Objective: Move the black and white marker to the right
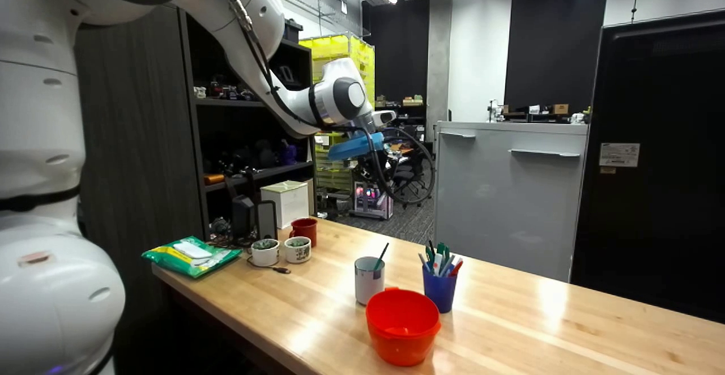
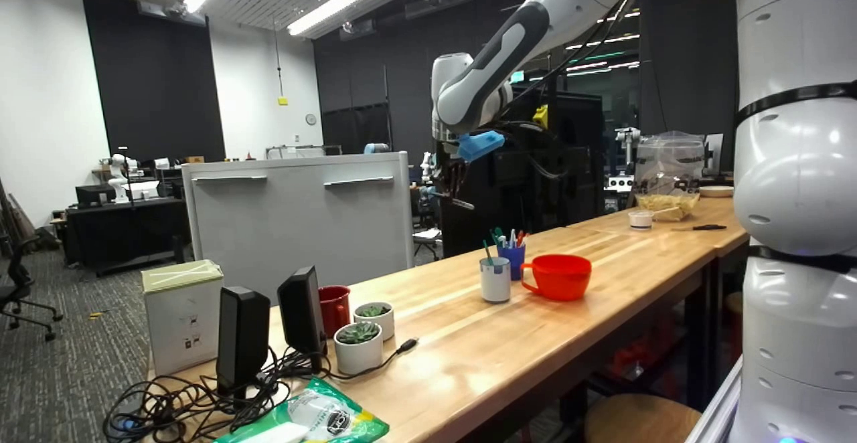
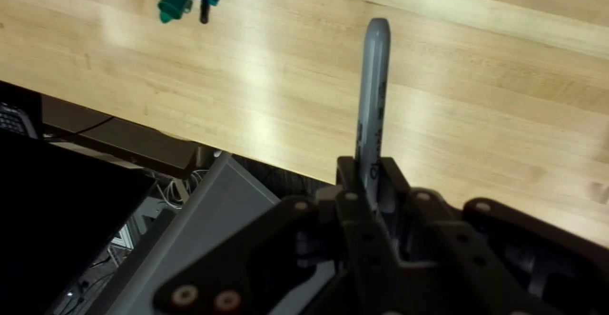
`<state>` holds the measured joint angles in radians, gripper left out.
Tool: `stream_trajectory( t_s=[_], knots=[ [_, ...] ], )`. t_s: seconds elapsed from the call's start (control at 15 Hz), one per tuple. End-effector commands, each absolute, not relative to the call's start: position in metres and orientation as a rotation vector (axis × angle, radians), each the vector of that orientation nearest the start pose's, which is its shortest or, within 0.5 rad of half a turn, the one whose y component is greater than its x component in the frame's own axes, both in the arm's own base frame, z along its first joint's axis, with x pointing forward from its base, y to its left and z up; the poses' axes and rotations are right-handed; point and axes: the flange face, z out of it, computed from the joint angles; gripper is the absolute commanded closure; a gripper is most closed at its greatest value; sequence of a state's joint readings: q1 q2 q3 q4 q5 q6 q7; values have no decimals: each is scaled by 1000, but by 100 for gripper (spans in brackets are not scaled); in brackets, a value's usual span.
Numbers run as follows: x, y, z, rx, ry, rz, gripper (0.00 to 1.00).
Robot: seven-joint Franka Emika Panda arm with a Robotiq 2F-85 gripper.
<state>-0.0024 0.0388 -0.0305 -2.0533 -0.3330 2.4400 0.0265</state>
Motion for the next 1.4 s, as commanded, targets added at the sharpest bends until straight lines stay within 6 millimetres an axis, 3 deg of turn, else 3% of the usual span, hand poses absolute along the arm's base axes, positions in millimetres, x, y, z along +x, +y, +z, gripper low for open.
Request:
stream_trajectory(
  t_s=[0.0,0.47,0.87,0.93,1.0,1.33],
  knots=[
    [583,-44,479,-3398,-199,-577,96],
    [573,-89,493,-3378,-8,-307,96],
    [571,-125,502,-3306,91,-251,96],
    [571,-128,504,-3311,91,-254,96],
    [572,-122,497,-3323,100,-270,86],
    [571,-128,499,-3324,107,-269,86]
  ],
)
